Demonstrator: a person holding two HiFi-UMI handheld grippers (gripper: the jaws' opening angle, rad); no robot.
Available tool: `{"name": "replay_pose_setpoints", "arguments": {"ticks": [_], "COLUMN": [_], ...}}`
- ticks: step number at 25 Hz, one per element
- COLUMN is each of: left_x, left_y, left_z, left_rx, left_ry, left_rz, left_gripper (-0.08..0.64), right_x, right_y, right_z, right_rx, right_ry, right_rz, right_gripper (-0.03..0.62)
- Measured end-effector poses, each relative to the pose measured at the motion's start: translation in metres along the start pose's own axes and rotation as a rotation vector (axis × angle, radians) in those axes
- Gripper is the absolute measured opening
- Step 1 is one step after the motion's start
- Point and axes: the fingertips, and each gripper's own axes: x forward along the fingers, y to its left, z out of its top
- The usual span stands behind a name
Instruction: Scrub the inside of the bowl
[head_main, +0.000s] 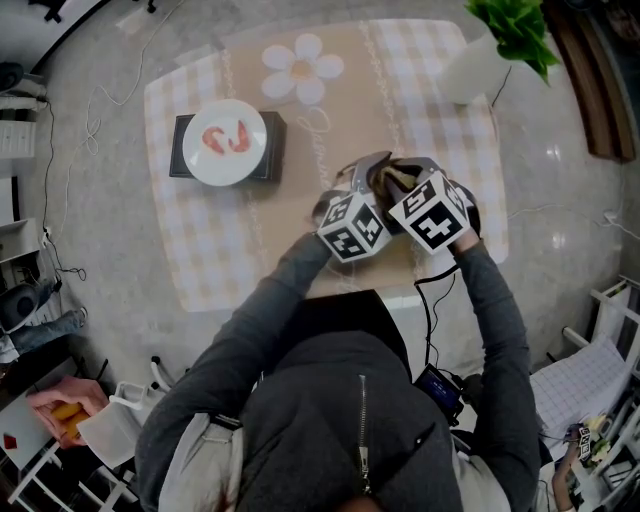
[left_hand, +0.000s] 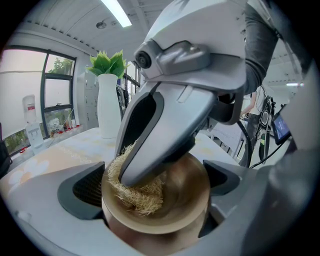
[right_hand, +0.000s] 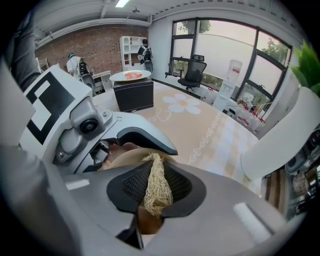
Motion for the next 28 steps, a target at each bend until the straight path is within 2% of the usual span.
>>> {"name": "replay_pose_setpoints", "arguments": {"ticks": [28], "left_x": [0.001], "left_y": [0.001], "left_z": [-0.001], "left_rx": [-0.002], "left_ry": [0.000], "left_rz": [-0.002], "left_gripper": [0.598], "right_x": [-0.009], "right_y": [-0.015], "right_z": [-0.022], "right_rx": [-0.004], "right_ry": [0.040], "right_rz": [-0.063], "right_gripper": [0.058]}}
